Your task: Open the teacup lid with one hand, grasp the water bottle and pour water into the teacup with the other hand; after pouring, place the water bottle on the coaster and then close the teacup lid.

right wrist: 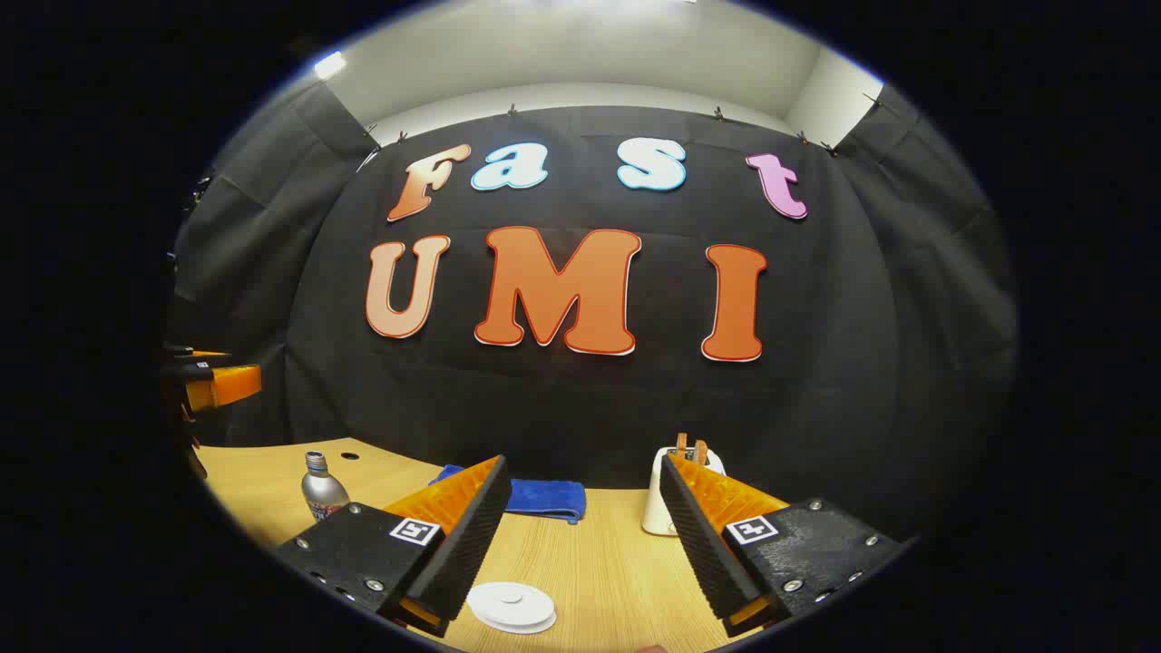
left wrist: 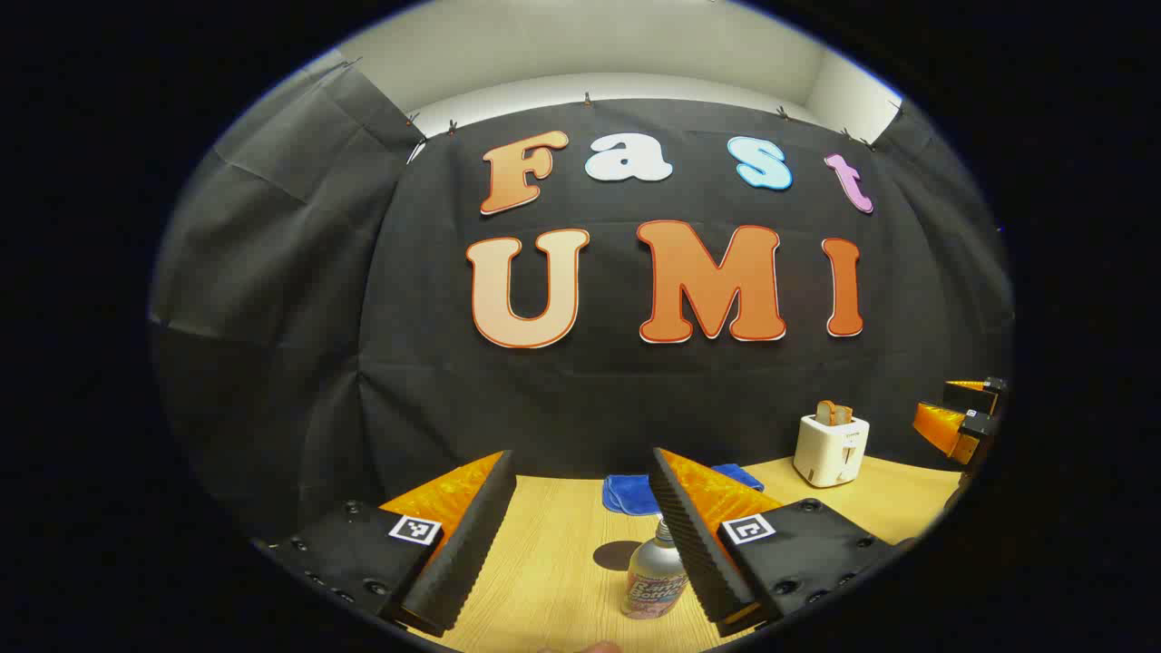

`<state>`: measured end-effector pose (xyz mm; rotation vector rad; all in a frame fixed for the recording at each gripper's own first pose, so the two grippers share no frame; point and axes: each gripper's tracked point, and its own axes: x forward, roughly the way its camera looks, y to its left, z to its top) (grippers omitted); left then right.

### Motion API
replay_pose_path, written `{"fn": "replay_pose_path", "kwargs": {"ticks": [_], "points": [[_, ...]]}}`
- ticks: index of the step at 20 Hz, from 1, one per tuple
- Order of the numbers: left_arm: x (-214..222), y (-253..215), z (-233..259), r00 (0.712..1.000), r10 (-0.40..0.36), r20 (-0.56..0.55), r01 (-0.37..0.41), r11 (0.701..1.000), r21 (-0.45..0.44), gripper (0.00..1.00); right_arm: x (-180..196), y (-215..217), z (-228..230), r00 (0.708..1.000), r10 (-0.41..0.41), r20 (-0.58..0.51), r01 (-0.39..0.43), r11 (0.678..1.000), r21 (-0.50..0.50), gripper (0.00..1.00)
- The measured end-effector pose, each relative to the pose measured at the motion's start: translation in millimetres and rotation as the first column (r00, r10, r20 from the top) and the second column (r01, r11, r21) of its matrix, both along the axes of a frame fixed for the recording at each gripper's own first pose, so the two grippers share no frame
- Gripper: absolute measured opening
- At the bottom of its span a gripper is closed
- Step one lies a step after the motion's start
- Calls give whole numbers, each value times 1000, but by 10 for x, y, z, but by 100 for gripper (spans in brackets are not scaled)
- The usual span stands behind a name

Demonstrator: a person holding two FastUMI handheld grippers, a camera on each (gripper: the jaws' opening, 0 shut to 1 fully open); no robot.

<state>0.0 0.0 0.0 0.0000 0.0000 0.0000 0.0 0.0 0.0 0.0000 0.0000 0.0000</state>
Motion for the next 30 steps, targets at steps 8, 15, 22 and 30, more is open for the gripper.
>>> {"fn": "replay_pose_path", "kwargs": {"ticks": [8, 15, 22, 30], "points": [[22, 48, -16, 1000, 15, -11, -15, 1000, 8, 96, 38, 70, 14, 1000, 19, -8, -18, 1000, 13, 98], [7, -23, -42, 1000, -4, -24, 4, 1000, -7, 96, 32, 79, 30, 999, 43, -18, -43, 998, 39, 98], [-19, -81, -38, 1000, -16, -18, 17, 1000, 5, 96, 71, 98, -165, 997, 51, -60, -49, 998, 30, 99], [-45, -203, -172, 999, -30, -33, 31, 998, 53, 96, 87, 333, -671, 981, 119, -153, -115, 993, 33, 94]]}}
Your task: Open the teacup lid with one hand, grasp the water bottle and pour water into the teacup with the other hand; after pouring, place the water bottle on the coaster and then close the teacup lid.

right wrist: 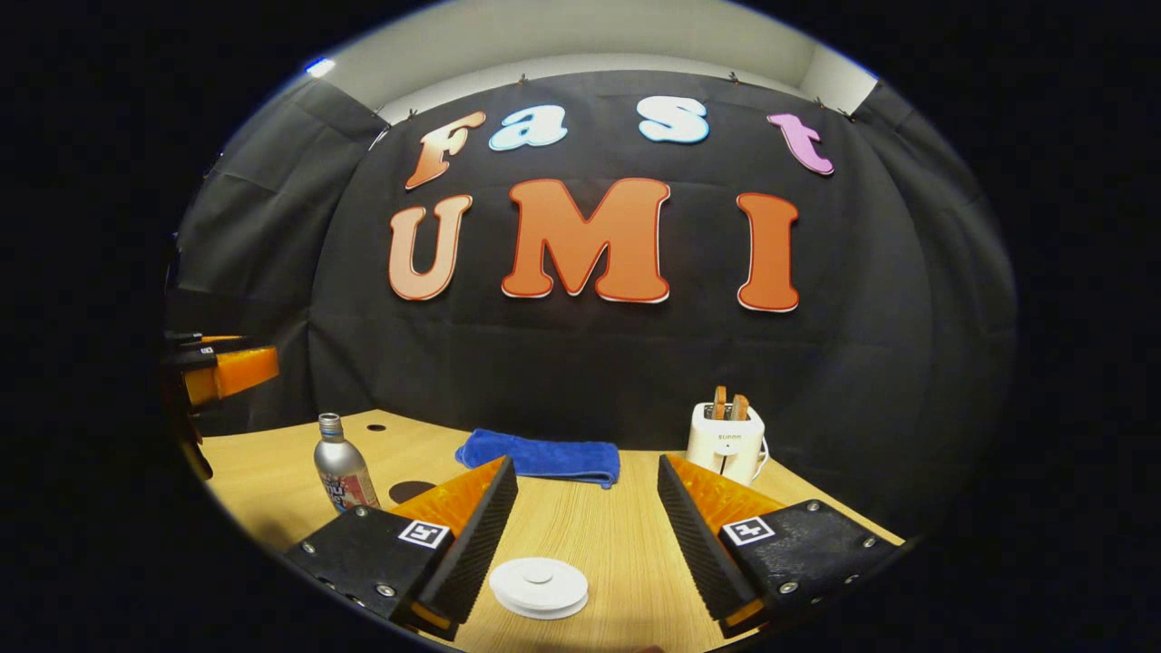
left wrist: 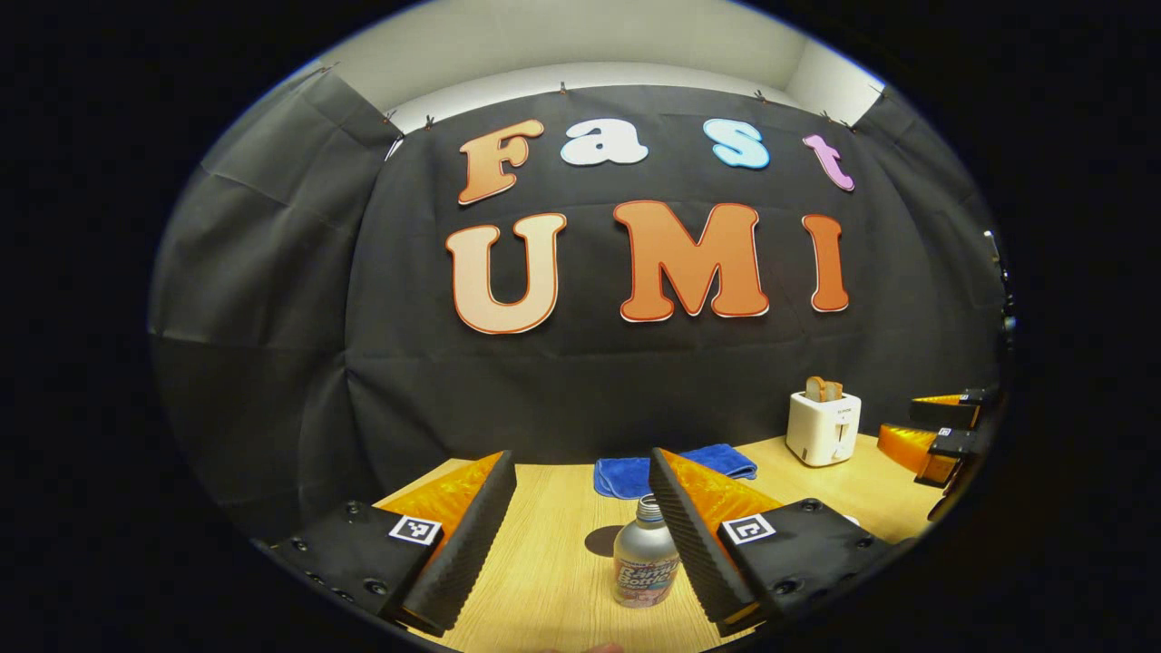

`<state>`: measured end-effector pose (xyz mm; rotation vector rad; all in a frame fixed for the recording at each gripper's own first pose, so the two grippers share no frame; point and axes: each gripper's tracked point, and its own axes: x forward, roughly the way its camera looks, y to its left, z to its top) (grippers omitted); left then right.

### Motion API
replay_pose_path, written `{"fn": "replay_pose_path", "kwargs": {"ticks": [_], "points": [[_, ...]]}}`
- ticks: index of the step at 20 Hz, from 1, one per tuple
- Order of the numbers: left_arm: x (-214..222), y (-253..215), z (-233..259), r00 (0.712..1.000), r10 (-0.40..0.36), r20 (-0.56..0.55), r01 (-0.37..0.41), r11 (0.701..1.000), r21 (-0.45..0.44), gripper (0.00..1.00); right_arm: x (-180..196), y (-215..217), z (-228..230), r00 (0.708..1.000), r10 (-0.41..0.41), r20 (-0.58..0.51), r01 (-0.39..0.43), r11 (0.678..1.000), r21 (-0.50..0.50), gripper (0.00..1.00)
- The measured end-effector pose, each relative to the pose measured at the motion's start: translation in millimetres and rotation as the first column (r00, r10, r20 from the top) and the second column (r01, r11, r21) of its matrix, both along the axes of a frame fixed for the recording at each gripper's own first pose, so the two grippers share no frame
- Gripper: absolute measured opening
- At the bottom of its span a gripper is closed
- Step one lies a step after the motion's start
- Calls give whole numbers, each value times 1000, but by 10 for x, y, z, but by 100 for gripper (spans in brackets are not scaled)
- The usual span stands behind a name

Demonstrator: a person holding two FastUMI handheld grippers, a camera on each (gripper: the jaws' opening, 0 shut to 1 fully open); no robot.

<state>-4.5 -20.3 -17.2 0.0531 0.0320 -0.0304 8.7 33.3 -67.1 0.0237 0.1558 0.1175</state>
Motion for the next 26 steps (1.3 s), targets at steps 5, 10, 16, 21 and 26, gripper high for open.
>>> {"fn": "replay_pose_path", "kwargs": {"ticks": [5, 10, 16, 21, 26], "points": [[-18, -63, -87, 1000, -8, -13, 9, 1000, 8, 96, 15, 123, -443, 995, 33, -93, -37, 998, -44, 87], [-46, -72, -187, 999, -13, -39, 14, 1000, 18, 97, -11, 291, -689, 985, 88, -146, -97, 994, -53, 82], [-57, -37, -287, 998, -1, -61, 1, 1000, 9, 96, -14, 401, -1037, 966, 127, -227, -148, 986, -81, 77], [-63, -26, -394, 997, -1, -78, 2, 1000, 12, 96, 44, 472, -1246, 954, 129, -272, -159, 983, -92, 60], [-63, -84, -584, 993, -17, -113, 17, 1000, -1, 96, 74, 512, -1353, 944, 142, -299, -175, 981, -87, 43]]}}
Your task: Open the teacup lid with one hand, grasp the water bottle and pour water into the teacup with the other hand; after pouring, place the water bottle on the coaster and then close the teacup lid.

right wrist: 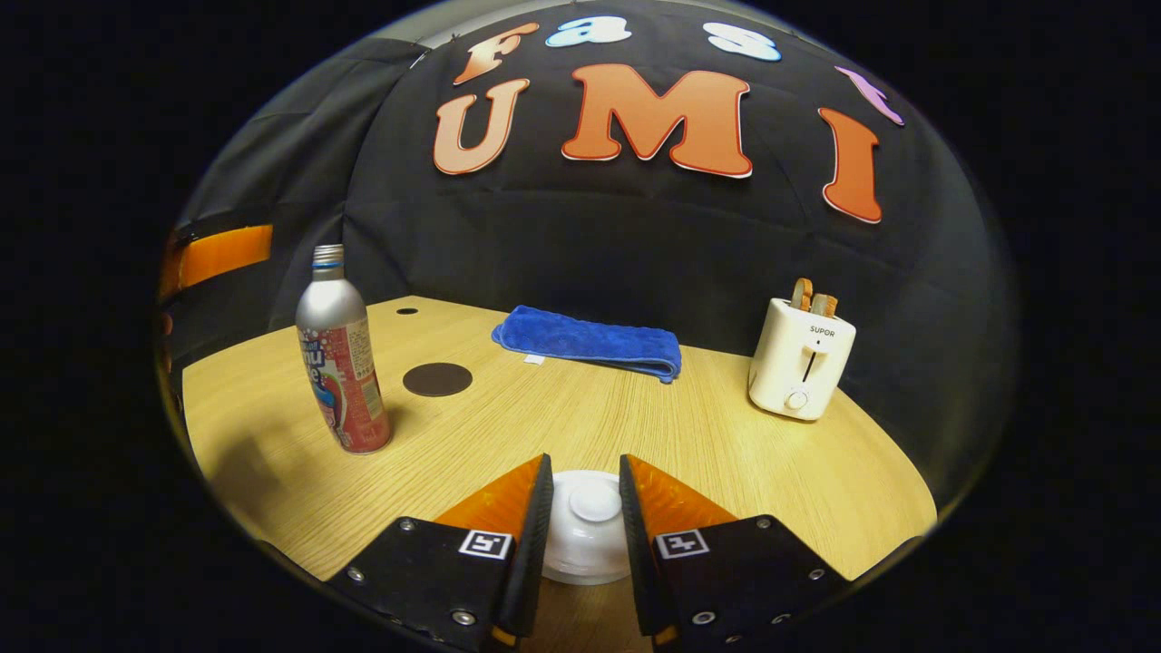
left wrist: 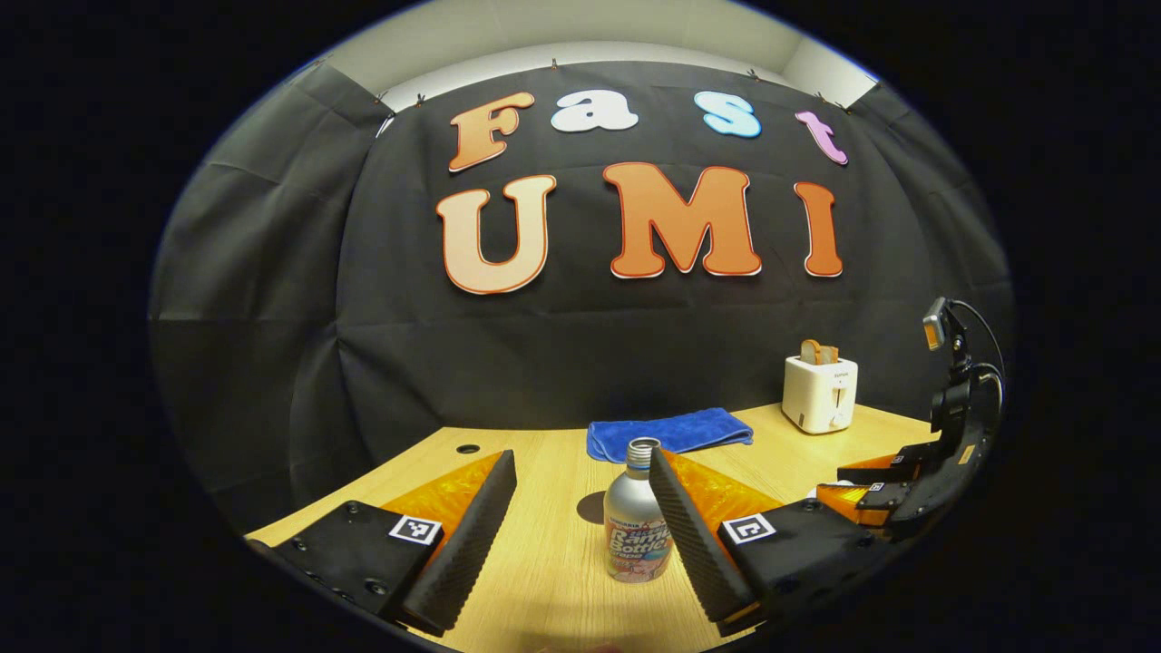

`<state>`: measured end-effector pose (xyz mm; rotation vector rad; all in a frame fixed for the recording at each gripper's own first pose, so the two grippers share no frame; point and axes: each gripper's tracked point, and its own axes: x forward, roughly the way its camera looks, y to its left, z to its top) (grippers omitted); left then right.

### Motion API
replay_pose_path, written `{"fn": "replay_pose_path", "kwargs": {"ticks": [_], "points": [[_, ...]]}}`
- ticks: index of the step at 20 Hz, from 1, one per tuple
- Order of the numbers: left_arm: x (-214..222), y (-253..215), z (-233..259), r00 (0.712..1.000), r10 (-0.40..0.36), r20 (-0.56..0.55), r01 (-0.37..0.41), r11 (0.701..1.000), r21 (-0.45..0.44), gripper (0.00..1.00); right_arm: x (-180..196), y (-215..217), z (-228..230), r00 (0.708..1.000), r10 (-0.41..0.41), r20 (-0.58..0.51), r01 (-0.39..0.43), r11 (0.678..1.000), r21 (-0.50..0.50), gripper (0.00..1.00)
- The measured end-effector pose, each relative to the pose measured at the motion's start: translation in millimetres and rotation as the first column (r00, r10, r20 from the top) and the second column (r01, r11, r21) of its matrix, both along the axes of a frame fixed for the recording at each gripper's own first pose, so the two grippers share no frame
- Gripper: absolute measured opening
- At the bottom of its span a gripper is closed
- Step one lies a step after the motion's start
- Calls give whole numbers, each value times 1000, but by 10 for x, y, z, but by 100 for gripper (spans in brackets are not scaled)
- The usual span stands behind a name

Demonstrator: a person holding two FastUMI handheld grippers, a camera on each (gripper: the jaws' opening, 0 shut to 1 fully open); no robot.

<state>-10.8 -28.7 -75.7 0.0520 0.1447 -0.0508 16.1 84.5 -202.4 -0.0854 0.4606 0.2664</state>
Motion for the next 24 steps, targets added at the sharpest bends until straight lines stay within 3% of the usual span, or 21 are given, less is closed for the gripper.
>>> {"fn": "replay_pose_path", "kwargs": {"ticks": [9, 16, 24], "points": [[40, -129, -124, 999, -35, -23, 35, 999, 0, 96, 12, -43, 34, 1000, 1, 13, -1, 1000, -17, 23], [51, -280, -337, 995, -74, -72, 73, 997, -17, 97, 3, -48, 173, 1000, -5, 29, 3, 999, 48, 19], [144, -409, -682, 985, -91, -148, 86, 996, -37, 97, 6, -263, 641, 991, -38, 127, 32, 998, 48, 19]]}}
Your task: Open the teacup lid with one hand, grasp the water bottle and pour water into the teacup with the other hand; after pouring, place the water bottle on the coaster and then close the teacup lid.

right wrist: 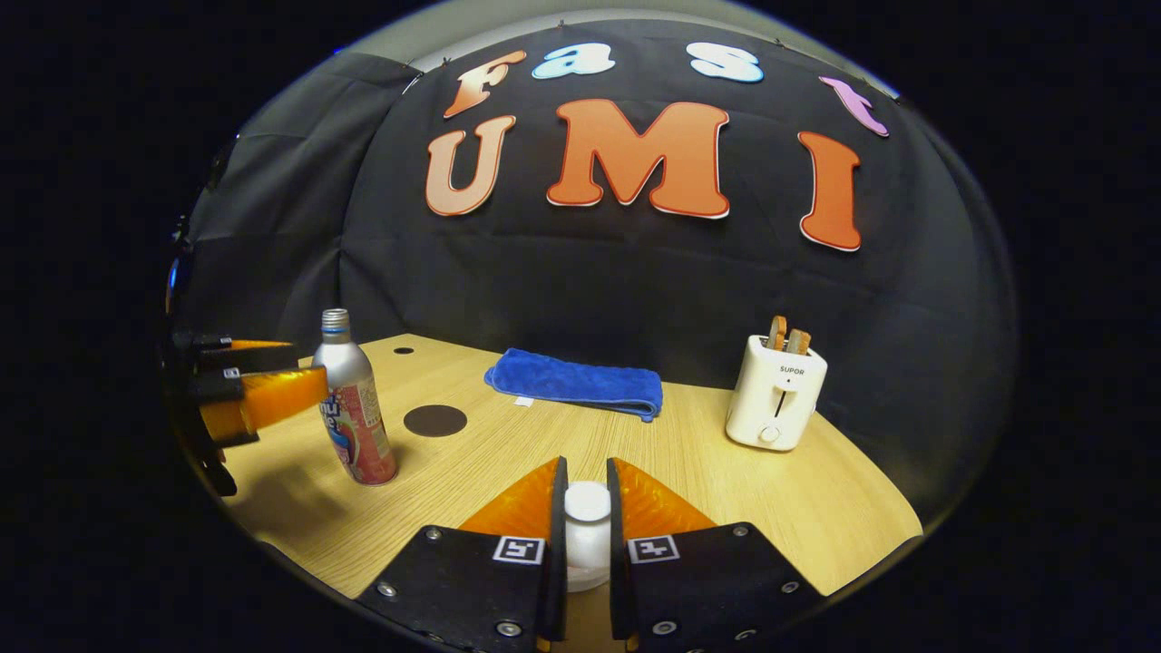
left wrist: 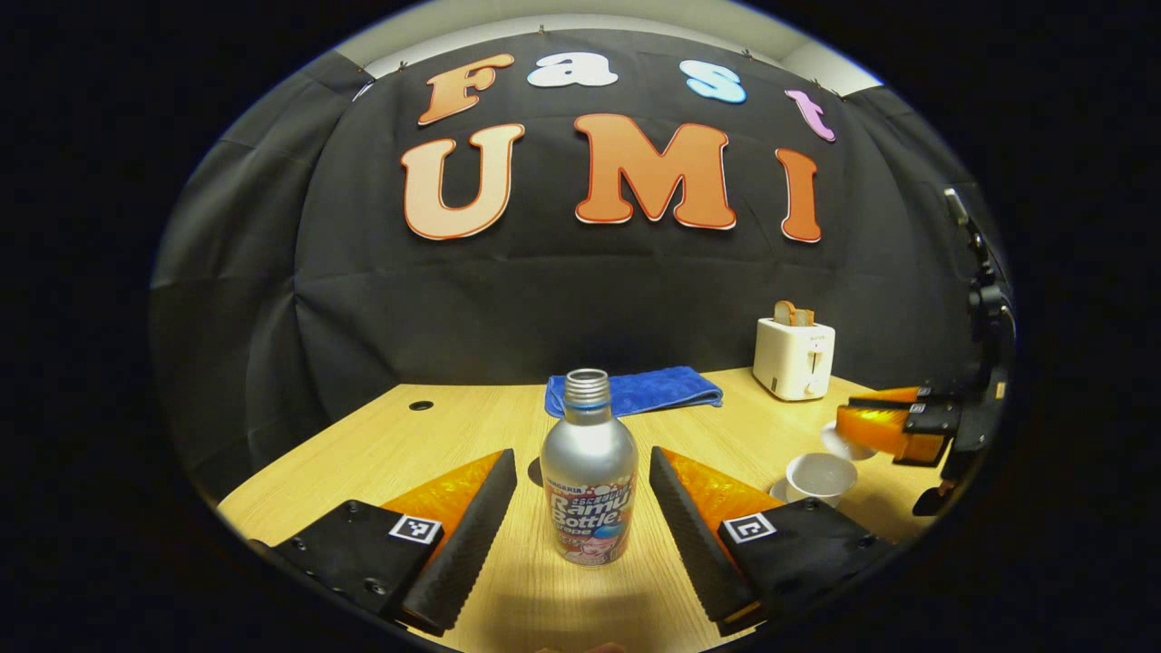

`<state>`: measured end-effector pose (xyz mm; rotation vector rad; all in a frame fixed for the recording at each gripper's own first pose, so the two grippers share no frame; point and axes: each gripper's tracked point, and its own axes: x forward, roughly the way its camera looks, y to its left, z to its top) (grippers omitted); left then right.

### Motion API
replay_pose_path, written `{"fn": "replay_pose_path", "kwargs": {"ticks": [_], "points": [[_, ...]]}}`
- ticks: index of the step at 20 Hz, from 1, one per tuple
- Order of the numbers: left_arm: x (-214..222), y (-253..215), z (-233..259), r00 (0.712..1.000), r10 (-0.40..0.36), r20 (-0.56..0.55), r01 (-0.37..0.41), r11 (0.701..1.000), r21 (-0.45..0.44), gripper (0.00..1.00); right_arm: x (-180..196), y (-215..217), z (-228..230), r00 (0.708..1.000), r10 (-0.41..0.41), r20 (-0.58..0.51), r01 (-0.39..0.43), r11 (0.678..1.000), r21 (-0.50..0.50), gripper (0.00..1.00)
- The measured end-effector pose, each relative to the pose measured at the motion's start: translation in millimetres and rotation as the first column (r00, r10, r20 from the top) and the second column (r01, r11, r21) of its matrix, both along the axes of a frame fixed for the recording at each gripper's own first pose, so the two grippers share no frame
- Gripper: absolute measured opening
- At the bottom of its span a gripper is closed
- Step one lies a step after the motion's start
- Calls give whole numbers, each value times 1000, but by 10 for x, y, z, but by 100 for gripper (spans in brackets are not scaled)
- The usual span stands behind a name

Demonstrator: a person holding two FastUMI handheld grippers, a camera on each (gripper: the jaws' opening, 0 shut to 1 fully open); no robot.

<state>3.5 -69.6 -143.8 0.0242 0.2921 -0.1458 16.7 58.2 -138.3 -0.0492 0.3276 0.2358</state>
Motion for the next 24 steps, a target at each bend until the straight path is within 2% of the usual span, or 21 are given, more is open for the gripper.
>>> {"fn": "replay_pose_path", "kwargs": {"ticks": [4, 14, 15, 17, 19, 24], "points": [[52, -98, -251, 998, -22, -63, 22, 1000, 4, 96, -18, -102, 169, 999, -18, 36, 18, 1000, -6, 19], [202, -72, -706, 983, 1, -181, 3, 1000, 22, 96, -42, -342, 354, 996, -54, 74, 56, 998, -21, 19], [202, -66, -718, 985, 3, -171, 0, 1000, 16, 89, -54, -354, 346, 996, -54, 73, 56, 998, -20, 19], [219, -70, -726, 986, 11, -165, -8, 1000, 22, 86, -67, -389, 340, 996, -59, 73, 61, 998, -19, 19], [230, -47, -715, 987, 15, -161, -7, 999, 52, 84, -78, -432, 354, 995, -64, 73, 66, 998, -17, 19], [329, -45, -597, 993, 17, -113, 7, 979, 203, 86, -96, -543, 406, 993, -78, 92, 80, 997, -15, 19]]}}
